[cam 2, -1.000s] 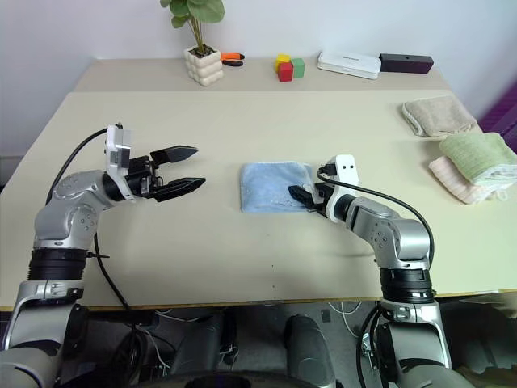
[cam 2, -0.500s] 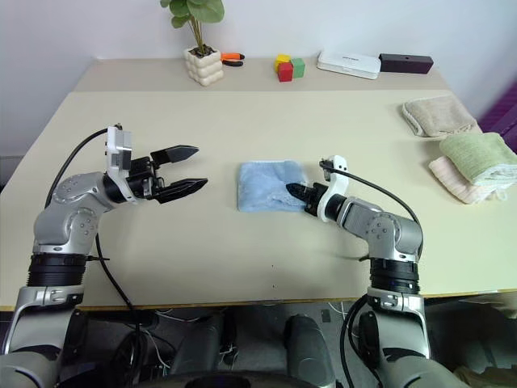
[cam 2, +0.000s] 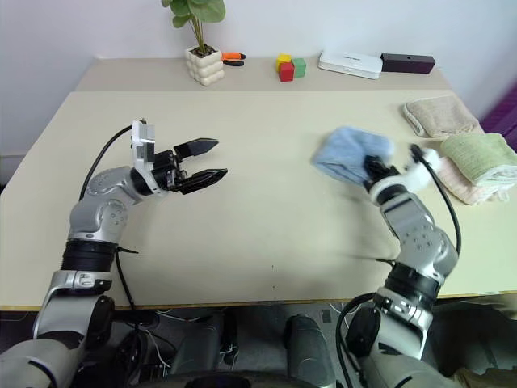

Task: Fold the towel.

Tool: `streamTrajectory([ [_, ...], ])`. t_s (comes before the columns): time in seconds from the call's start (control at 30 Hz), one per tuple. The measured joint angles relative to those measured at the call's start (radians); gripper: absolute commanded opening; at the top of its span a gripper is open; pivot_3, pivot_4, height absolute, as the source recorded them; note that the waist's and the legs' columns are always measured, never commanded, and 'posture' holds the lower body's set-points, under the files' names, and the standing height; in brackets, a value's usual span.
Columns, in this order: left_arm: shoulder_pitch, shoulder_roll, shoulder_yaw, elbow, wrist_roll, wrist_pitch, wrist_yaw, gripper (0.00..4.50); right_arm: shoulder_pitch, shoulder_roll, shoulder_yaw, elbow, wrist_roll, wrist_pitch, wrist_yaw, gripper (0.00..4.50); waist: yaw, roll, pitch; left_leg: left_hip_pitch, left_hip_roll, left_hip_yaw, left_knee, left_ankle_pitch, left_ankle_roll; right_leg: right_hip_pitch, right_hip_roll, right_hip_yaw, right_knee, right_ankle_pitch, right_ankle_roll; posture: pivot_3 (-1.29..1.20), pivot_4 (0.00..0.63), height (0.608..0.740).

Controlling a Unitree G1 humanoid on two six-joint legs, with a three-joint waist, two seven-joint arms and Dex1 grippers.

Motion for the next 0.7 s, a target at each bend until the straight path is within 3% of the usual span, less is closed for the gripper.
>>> streamTrajectory([
  [0.1, -0.047, -0.013, -0.01, 0.095, 0.017, -0.036, -0.036, 4.5, 0.108, 0.128, -0.068, -0.142, 0.028, -0.108, -0.147, 0.05, -0.007, 0.0, 0.0, 0.0, 0.0, 0.0, -0.001, 0.0, 0.0, -0.001, 0.0, 0.001, 0.0, 0.0, 0.0, 0.0, 0.15, 0.735],
  [0.23, -0.096, -0.04, -0.014, 0.172, 0.03, -0.076, -0.061, 4.5, 0.173, 0.212, -0.034, -0.237, 0.03, -0.172, -0.243, 0.05, -0.012, 0.002, 0.0, 0.001, 0.0, 0.0, -0.001, 0.0, -0.001, 0.0, 0.0, 0.001, 0.0, 0.0, 0.0, 0.0, 0.15, 0.735],
  [0.5, -0.104, -0.055, -0.016, 0.211, 0.051, -0.095, -0.08, 4.5, 0.193, 0.204, 0.092, -0.263, 0.046, -0.215, -0.301, 0.05, -0.007, 0.002, 0.0, 0.001, 0.0, 0.0, -0.001, 0.0, 0.0, -0.001, 0.0, 0.001, 0.0, 0.0, 0.0, 0.0, 0.15, 0.735],
  [0.6, -0.104, -0.062, -0.016, 0.207, 0.055, -0.095, -0.076, 4.5, 0.221, 0.185, 0.103, -0.263, 0.044, -0.233, -0.306, 1.05, -0.004, 0.002, 0.0, 0.001, 0.0, 0.0, -0.001, 0.0, 0.0, 0.0, 0.0, 0.001, 0.0, 0.0, 0.0, 0.0, 0.15, 0.735],
  [0.7, -0.098, -0.07, -0.015, 0.201, 0.056, -0.099, -0.069, 4.5, 0.248, 0.144, 0.084, -0.262, 0.004, -0.285, -0.333, 2.6, -0.004, 0.002, 0.0, 0.001, 0.0, 0.0, -0.001, 0.0, 0.0, 0.0, 0.0, 0.001, 0.0, 0.0, 0.0, 0.0, 0.15, 0.735],
])
